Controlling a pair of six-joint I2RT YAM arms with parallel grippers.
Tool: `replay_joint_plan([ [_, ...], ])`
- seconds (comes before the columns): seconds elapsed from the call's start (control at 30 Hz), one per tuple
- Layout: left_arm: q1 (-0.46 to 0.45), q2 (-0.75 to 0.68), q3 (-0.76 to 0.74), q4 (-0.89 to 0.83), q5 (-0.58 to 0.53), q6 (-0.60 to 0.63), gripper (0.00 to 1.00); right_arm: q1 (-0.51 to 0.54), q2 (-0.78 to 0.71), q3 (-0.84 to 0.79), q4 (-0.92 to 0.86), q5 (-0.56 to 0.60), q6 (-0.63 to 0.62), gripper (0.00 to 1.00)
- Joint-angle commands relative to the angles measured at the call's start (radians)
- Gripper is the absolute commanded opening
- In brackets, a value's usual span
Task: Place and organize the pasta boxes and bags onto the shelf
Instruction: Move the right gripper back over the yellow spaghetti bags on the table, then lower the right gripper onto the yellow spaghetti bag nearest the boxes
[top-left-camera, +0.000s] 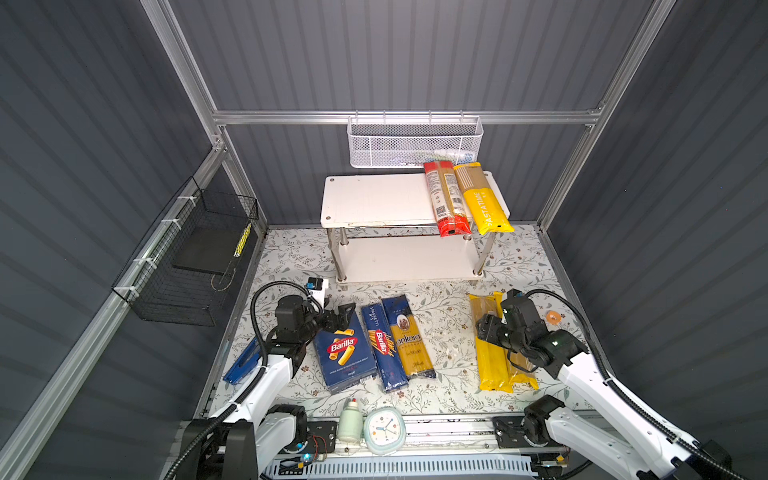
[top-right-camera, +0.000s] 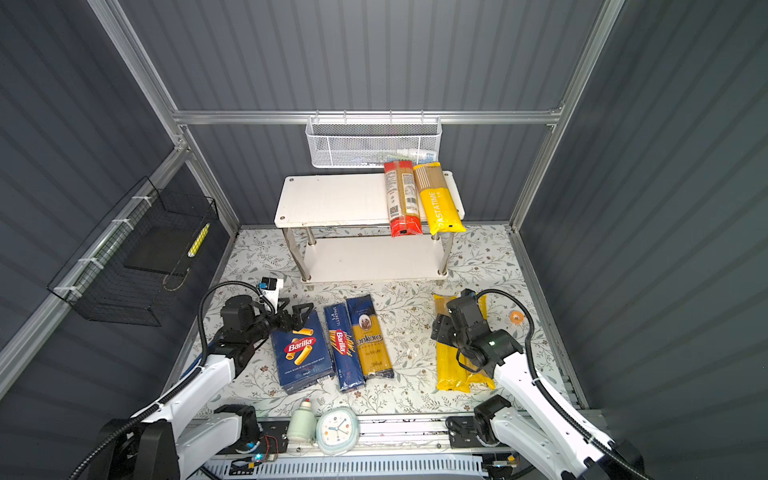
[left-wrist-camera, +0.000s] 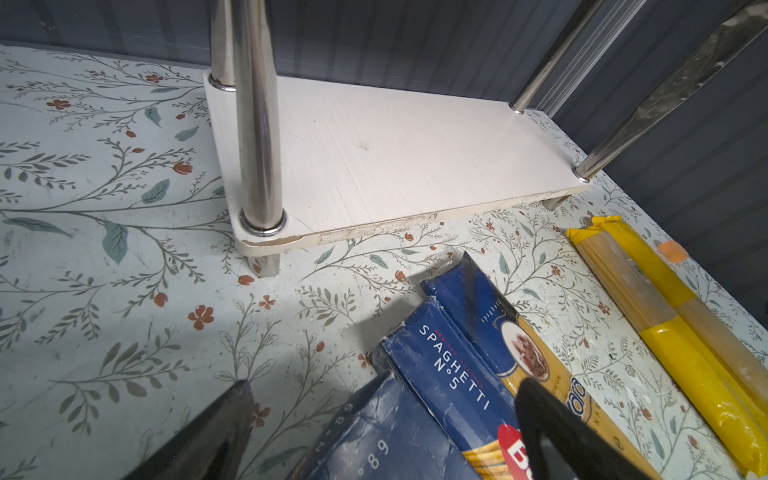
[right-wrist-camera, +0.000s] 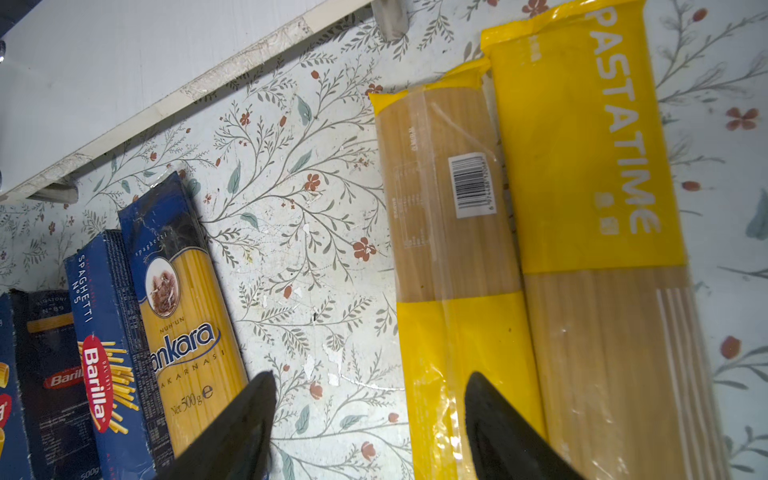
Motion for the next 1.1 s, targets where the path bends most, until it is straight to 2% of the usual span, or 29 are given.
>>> replay_joint_plan([
  [0.0, -0.005, -0.01, -0.013, 0.002, 0.0, 0.009, 0.99, -0.01, -0.036, -0.045, 0.031, 0.018, 0.038, 0.73],
  [0.27, -0.005, 0.004, -0.006, 0.002, 0.0, 0.01, 0.99, -0.05, 0.083, -0.042, 0.106, -0.019, 0.019, 0.75],
  [0.67, -0.005, 0.001, -0.007, -0.002, -0.011, 0.006, 0.99, -0.184, 0.211, -0.03, 0.181, -0.092, -0.018, 0.77],
  [1.07, -0.005, 0.002, -0.006, -0.004, -0.016, 0.005, 0.99, -0.195, 0.329, -0.055, 0.253, -0.132, -0.007, 0.77],
])
